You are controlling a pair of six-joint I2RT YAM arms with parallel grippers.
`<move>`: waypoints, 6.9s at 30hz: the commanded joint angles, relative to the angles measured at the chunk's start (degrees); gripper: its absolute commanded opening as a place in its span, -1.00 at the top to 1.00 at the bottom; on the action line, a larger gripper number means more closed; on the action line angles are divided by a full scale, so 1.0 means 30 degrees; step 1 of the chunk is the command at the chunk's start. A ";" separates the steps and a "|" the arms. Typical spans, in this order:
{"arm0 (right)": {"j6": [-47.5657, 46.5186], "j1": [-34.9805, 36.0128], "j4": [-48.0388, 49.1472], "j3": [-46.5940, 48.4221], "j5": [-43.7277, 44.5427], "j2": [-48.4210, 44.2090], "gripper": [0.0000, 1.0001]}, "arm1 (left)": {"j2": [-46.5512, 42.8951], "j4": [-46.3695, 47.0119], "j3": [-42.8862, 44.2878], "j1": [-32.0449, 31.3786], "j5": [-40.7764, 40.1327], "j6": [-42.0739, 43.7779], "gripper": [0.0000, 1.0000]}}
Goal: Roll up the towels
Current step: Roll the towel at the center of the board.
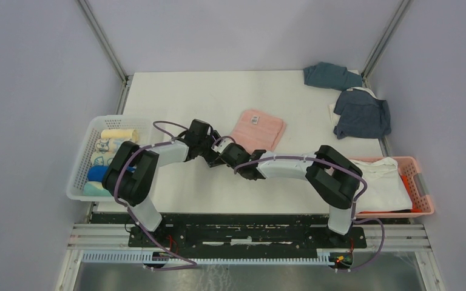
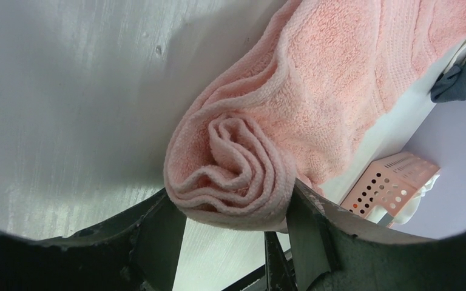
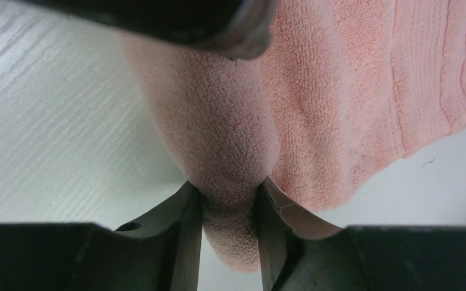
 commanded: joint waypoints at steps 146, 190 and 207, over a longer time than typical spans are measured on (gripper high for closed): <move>0.4460 -0.4978 -0.6371 0.8222 -2.2654 0.6734 0.47 | -0.5939 -0.3574 -0.5336 0.2602 -0.4221 0.1833 -0.33; -0.2683 0.2899 -0.0855 0.1791 -0.3081 0.1873 0.04 | -0.1854 -0.4820 -0.2277 0.2573 -0.3400 0.4939 -0.24; 0.2761 -0.3259 0.2008 0.0587 -2.1815 0.1395 0.51 | -0.8152 -0.6192 -0.1597 0.2899 -0.3934 0.2859 -0.80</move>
